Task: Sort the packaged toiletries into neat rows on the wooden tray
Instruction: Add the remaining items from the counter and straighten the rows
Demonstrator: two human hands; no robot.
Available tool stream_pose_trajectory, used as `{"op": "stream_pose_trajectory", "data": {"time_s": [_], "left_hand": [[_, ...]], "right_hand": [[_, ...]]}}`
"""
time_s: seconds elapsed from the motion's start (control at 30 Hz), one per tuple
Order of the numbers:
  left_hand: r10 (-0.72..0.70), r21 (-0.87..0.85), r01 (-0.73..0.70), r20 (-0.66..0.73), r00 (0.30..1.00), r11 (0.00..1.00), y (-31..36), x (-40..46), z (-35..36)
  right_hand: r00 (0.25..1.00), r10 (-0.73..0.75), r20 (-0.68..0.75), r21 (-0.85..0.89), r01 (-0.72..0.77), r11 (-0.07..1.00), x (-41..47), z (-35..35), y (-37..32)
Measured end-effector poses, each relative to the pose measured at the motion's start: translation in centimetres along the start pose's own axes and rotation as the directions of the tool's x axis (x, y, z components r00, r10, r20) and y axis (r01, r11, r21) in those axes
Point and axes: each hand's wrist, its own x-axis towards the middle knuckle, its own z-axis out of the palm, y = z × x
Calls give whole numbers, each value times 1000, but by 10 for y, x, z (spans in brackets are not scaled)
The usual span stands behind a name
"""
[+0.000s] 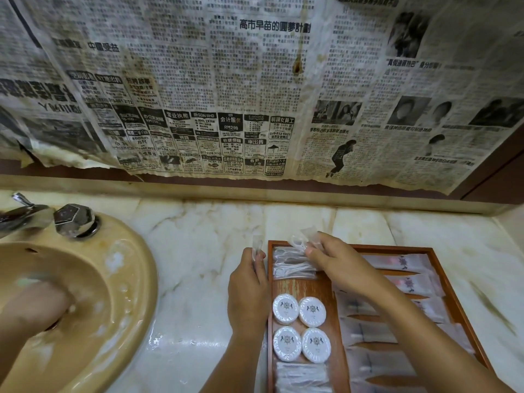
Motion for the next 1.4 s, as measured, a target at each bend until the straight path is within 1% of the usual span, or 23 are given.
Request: {"op": "stream_pose_trajectory", "data": {"time_s": [0.1, 0.2, 0.4, 0.47, 0.6, 0.73, 0.9, 1.1, 1.27, 1.4], "left_hand": [[3, -2, -3, -3, 1000, 1000, -1, 0, 0], [1, -2, -1, -3, 1000, 1000, 0, 0, 0], [-6, -3, 6, -3, 1000, 1000, 1, 0, 0], [-2, 2, 2, -4, 1000, 1000, 0, 0, 0], [0, 7, 1, -3, 1000, 1000, 0, 0, 0], [-5, 8, 5, 2, 1000, 1000, -2, 1, 1], [-1, 3, 1, -3, 1000, 1000, -3, 1, 2], [3, -12, -3, -4, 1000, 1000, -1, 1, 1], [4, -6, -4, -4, 1000, 1000, -2, 1, 1], [5, 1, -5, -7, 1000, 1000, -1, 0, 0]], "right_hand": [[999, -21, -37, -37, 19, 999, 0, 1, 2], [988, -121, -100, -128, 108, 986, 1, 6, 3], [964, -251, -83, -322, 212, 923, 5, 18, 9], [956, -285, -71, -364, 241, 900, 6, 21, 11], [945, -323, -44, -425, 275, 862, 9, 26, 17], [952, -299, -65, -447, 241, 862, 9, 31, 21], [952, -300, -64, -489, 232, 841, 8, 34, 20], [955, -286, -80, -469, 217, 856, 4, 33, 20], [956, -268, -118, -281, 227, 933, -1, 26, 13], [946, -290, -146, -215, 256, 942, 1, 19, 9]]}}
